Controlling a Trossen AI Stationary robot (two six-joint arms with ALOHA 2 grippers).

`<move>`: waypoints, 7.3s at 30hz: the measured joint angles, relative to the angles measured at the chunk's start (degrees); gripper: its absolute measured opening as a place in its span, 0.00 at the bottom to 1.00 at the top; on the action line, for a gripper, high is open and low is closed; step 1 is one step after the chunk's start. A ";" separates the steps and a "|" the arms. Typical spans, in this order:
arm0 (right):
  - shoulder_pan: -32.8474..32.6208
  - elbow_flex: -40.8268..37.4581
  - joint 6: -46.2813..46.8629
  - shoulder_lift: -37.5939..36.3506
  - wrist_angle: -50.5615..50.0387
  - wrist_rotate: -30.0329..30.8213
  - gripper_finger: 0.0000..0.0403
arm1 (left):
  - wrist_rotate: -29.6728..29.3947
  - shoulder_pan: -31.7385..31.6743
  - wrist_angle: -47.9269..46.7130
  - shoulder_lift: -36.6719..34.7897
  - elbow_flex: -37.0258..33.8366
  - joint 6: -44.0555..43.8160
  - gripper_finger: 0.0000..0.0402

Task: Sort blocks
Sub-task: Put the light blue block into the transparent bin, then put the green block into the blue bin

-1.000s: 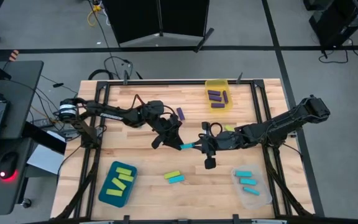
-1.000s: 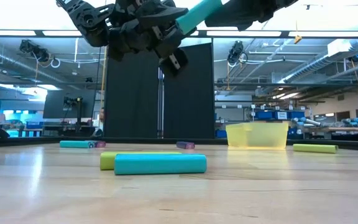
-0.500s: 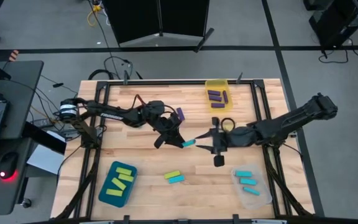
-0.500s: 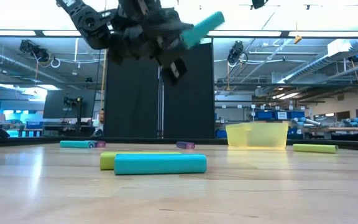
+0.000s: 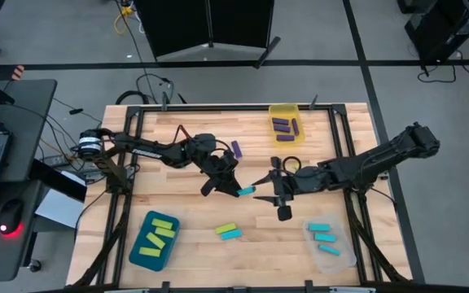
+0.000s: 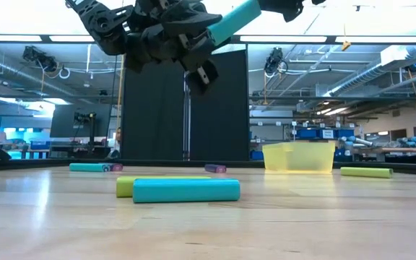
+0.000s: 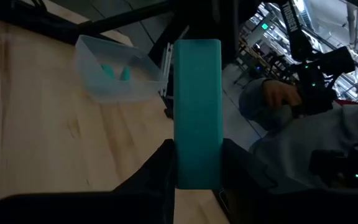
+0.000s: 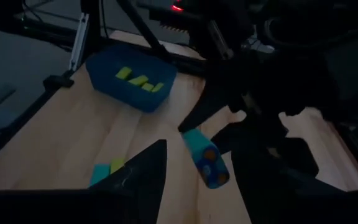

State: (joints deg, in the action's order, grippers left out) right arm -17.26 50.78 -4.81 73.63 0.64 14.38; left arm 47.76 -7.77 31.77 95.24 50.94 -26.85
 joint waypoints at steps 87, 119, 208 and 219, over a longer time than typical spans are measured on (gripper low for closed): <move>-25.45 -12.31 79.68 -6.50 -43.88 -28.62 0.20 | -13.16 0.27 -0.27 -0.69 2.40 19.96 0.02; -18.53 1.54 58.93 -6.32 -45.14 -6.90 0.39 | -28.42 8.53 -1.76 -3.18 -5.84 30.76 0.02; 5.27 -3.41 16.15 14.35 -2.81 -4.78 0.39 | -61.20 32.06 -28.94 8.33 -1.27 7.24 0.37; 5.27 -3.41 15.08 14.35 -2.87 -4.78 0.39 | -58.01 32.07 -30.75 4.37 -1.33 15.01 0.24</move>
State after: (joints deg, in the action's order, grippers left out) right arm -11.99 47.37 10.27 87.99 -2.23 9.61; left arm -10.25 24.29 1.02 99.61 49.60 -11.84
